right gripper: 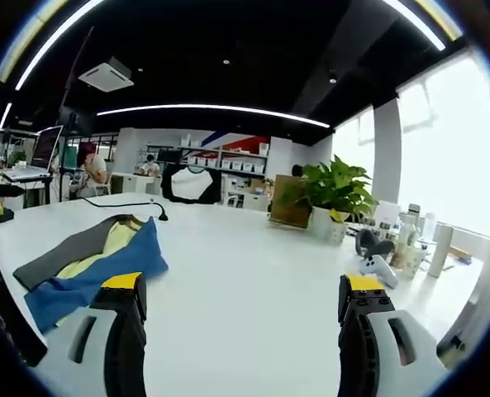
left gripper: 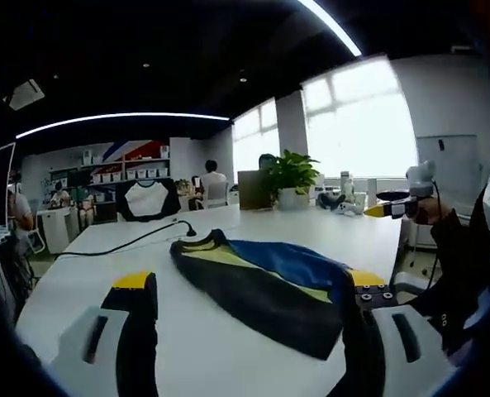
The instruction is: Fold the garment on the visible template until the final outline fits inside the template.
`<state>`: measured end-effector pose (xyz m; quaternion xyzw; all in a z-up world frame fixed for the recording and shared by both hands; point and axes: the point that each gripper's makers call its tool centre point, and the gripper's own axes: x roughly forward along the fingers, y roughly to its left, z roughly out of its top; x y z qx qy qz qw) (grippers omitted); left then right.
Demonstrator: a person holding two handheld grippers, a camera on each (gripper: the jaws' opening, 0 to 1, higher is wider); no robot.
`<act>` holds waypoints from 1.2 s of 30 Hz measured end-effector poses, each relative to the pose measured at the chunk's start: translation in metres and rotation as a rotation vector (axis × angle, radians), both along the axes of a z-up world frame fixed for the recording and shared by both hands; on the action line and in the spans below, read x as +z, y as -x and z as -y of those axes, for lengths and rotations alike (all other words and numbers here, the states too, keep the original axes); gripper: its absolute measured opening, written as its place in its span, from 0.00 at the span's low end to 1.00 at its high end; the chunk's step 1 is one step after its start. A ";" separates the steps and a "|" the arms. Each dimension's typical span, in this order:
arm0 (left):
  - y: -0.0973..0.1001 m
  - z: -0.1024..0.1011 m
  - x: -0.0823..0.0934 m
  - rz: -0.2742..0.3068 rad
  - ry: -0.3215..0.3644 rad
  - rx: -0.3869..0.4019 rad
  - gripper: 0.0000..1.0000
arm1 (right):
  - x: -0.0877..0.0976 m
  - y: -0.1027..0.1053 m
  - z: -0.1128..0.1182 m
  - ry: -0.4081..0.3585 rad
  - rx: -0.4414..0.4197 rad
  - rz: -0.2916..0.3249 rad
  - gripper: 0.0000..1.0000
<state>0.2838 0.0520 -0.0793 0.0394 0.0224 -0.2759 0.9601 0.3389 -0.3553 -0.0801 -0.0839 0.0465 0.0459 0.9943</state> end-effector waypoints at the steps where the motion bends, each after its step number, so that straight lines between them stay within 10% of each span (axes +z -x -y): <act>1: 0.000 0.002 -0.001 0.006 -0.007 -0.005 0.94 | 0.000 0.000 0.000 0.001 -0.001 0.000 1.00; 36: 0.000 0.060 -0.056 -0.099 -0.057 -0.204 0.79 | 0.010 0.001 -0.009 -0.013 0.058 0.035 1.00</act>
